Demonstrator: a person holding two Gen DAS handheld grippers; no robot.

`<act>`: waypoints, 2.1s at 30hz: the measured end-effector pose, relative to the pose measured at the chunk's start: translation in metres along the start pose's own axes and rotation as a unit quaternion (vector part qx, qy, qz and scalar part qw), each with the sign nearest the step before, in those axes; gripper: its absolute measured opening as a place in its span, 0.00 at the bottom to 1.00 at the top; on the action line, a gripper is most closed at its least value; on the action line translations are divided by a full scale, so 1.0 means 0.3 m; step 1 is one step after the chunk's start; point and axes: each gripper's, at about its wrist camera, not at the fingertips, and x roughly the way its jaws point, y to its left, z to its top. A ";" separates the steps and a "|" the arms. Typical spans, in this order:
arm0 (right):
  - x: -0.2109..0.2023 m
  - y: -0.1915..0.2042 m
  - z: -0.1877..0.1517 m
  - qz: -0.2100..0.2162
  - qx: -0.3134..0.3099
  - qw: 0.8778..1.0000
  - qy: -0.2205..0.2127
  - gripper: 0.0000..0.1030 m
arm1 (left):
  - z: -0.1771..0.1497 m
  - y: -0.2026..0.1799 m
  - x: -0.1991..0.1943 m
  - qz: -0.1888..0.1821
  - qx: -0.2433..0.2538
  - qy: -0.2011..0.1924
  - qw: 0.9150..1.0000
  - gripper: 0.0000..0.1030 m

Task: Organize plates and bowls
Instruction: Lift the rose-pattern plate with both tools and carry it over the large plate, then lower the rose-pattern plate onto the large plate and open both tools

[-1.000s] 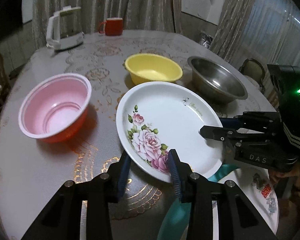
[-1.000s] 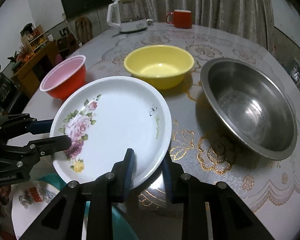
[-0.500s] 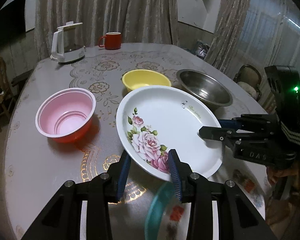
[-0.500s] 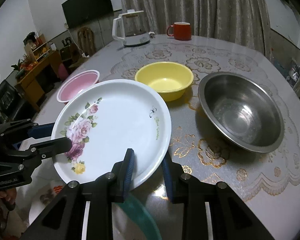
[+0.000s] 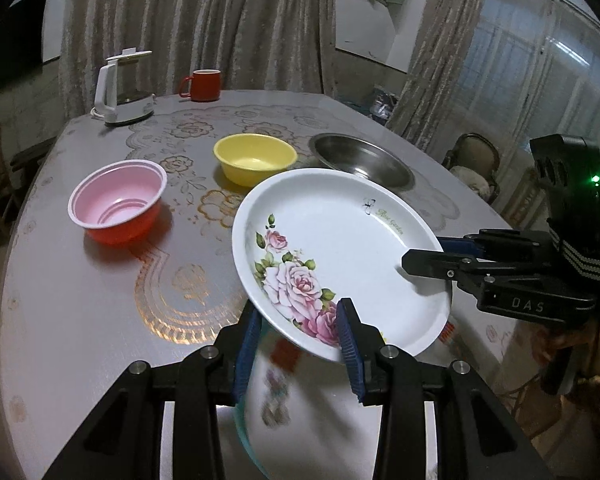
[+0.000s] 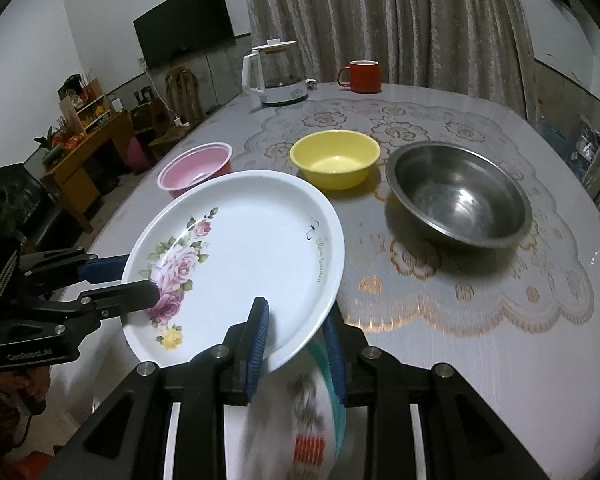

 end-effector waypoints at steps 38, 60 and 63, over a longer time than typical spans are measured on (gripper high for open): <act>-0.109 0.078 -0.298 -0.008 0.053 0.998 0.040 0.27 | -0.248 -0.097 -0.052 -0.018 -0.003 0.045 0.999 0.38; -0.085 0.100 -0.258 -0.049 0.027 0.995 0.077 0.32 | -0.231 -0.065 -0.060 -0.073 -0.073 0.089 0.991 0.49; -0.083 0.104 -0.255 -0.056 0.030 0.995 0.080 0.33 | -0.228 -0.058 -0.070 -0.073 -0.078 0.092 0.990 0.52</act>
